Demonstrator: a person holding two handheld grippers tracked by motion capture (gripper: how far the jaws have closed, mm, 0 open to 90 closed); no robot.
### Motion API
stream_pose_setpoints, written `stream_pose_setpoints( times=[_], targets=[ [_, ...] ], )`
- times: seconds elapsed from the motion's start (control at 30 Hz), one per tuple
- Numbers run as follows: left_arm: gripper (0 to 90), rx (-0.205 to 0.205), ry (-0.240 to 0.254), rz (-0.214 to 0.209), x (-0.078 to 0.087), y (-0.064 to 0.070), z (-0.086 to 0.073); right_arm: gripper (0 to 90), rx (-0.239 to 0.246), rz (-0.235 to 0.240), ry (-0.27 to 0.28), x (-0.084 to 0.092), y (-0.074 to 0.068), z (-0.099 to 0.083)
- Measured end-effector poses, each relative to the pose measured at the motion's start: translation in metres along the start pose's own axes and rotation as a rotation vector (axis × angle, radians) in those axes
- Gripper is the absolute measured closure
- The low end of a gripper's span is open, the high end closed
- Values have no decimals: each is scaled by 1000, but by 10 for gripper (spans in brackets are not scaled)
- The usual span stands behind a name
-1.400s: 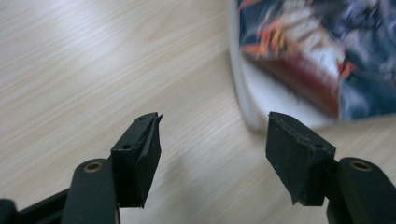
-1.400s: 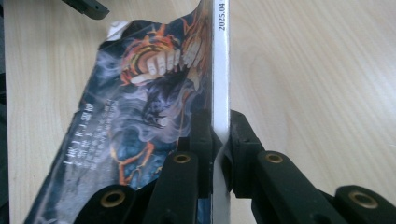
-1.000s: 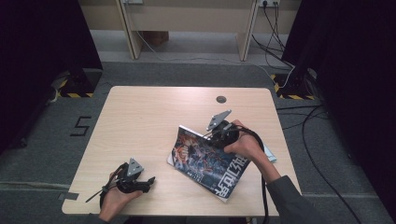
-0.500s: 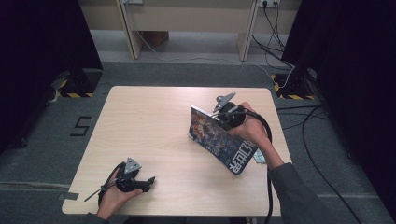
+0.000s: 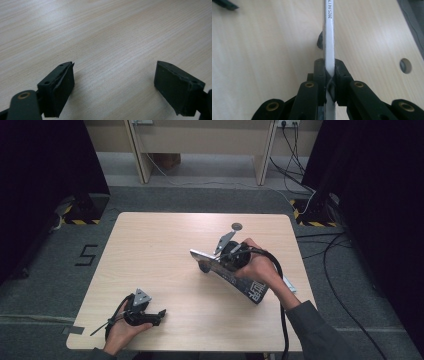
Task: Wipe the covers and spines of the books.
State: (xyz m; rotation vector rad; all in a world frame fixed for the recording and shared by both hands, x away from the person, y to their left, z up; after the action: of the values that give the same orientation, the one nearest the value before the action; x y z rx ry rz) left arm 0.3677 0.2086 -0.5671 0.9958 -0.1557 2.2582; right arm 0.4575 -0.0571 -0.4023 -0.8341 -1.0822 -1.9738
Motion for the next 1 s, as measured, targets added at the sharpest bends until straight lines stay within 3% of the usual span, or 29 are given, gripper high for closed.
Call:
stream_pose_setpoints(
  times=[0.17, 0.27, 0.4, 0.67, 1.0],
  targets=[
    [153, -4, -2, -5, 0, 1, 0, 820, 48, 47, -15, 1, -18, 7],
    [153, -6, -2, -7, 0, 0, 0, 812, 19, 79, -5, 1, -23, 8],
    [152, -7, -4, -8, 0, 0, 0, 831, 23, 122, -4, -3, -32, 7],
    [153, -6, -2, -7, 0, 0, 0, 831, 42, 169, -40, -25, -52, 1],
    [152, -8, 2, -7, 0, 0, 0, 828, 49, 187, -65, -43, -72, -5]
  ],
)
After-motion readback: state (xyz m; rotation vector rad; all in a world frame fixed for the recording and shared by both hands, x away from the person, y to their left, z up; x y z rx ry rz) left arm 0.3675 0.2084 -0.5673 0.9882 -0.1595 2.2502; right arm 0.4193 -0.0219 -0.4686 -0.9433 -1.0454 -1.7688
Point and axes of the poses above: each handheld gripper's, and its own axes: x roughly backward along the jaws, z roughly out of its top, y roughly to its right, the point moved 7 cm from there along -x, roughly forward along the jaws, and after that the axes turned 10 degrees about -z, right-handed, at the moved point
